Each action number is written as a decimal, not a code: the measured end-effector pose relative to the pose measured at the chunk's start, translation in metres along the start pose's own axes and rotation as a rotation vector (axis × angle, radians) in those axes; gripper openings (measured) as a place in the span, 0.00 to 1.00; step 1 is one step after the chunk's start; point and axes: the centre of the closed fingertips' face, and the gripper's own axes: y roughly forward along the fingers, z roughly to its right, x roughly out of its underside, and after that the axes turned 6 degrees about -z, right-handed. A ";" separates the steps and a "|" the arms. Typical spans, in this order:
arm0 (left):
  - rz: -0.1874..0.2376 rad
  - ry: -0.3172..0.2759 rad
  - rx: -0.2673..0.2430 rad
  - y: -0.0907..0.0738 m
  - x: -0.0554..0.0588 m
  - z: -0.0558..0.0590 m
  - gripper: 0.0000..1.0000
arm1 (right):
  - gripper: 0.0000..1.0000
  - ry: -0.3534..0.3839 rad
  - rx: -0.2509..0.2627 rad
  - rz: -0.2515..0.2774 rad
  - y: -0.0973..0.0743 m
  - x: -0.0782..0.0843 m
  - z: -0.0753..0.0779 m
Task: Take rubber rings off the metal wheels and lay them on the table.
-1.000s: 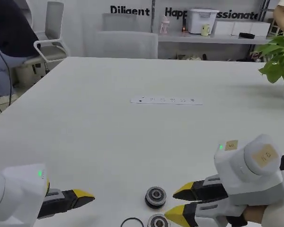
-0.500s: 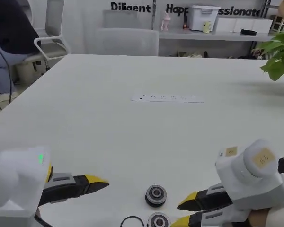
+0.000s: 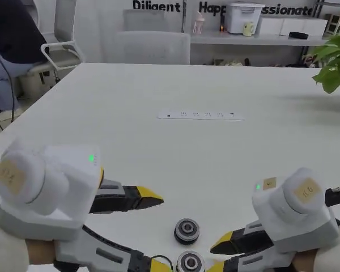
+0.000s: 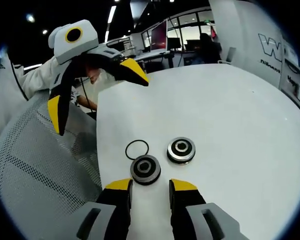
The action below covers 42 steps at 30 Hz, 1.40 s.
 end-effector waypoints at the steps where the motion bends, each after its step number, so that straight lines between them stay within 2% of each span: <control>1: -0.002 0.007 -0.004 0.002 -0.001 -0.001 0.64 | 0.27 -0.002 0.000 -0.004 0.001 0.001 0.000; 2: -0.001 0.015 -0.008 0.003 -0.003 -0.002 0.64 | 0.27 -0.005 0.000 -0.007 0.001 0.001 0.000; 4: 0.027 0.005 -0.025 0.010 -0.012 -0.006 0.62 | 0.27 -0.007 -0.002 -0.009 0.002 0.002 -0.001; 6: 0.041 0.004 -0.036 0.020 -0.014 -0.008 0.58 | 0.27 -0.008 -0.005 -0.011 0.003 0.002 -0.002; 9: 0.023 0.023 -0.039 0.034 -0.002 -0.007 0.50 | 0.27 -0.011 -0.007 -0.021 0.005 0.005 -0.003; 10: 0.003 0.035 -0.033 0.038 0.006 -0.005 0.48 | 0.27 -0.011 -0.008 -0.026 0.005 0.006 -0.003; 15: -0.037 0.037 -0.028 0.047 0.030 -0.002 0.36 | 0.26 -0.019 -0.016 -0.037 0.008 0.007 -0.006; 17: -0.048 0.030 -0.035 0.049 0.034 -0.005 0.30 | 0.26 -0.022 -0.021 -0.043 0.010 0.008 -0.008; 22: -0.047 0.002 -0.037 0.055 0.038 -0.008 0.27 | 0.26 -0.038 -0.018 -0.054 0.012 0.009 -0.009; 27: -0.105 0.043 -0.039 0.065 0.051 -0.008 0.18 | 0.25 -0.048 -0.003 -0.042 0.012 0.006 -0.007; 31: -0.103 0.021 -0.040 0.068 0.053 -0.010 0.15 | 0.24 -0.049 0.004 -0.036 0.013 0.005 -0.005; 35: -0.093 0.029 -0.022 0.070 0.053 -0.006 0.09 | 0.23 -0.052 0.000 -0.041 0.015 0.006 -0.007; 42: -0.077 0.022 -0.021 0.070 0.054 -0.005 0.08 | 0.21 -0.060 0.003 -0.042 0.016 0.006 -0.006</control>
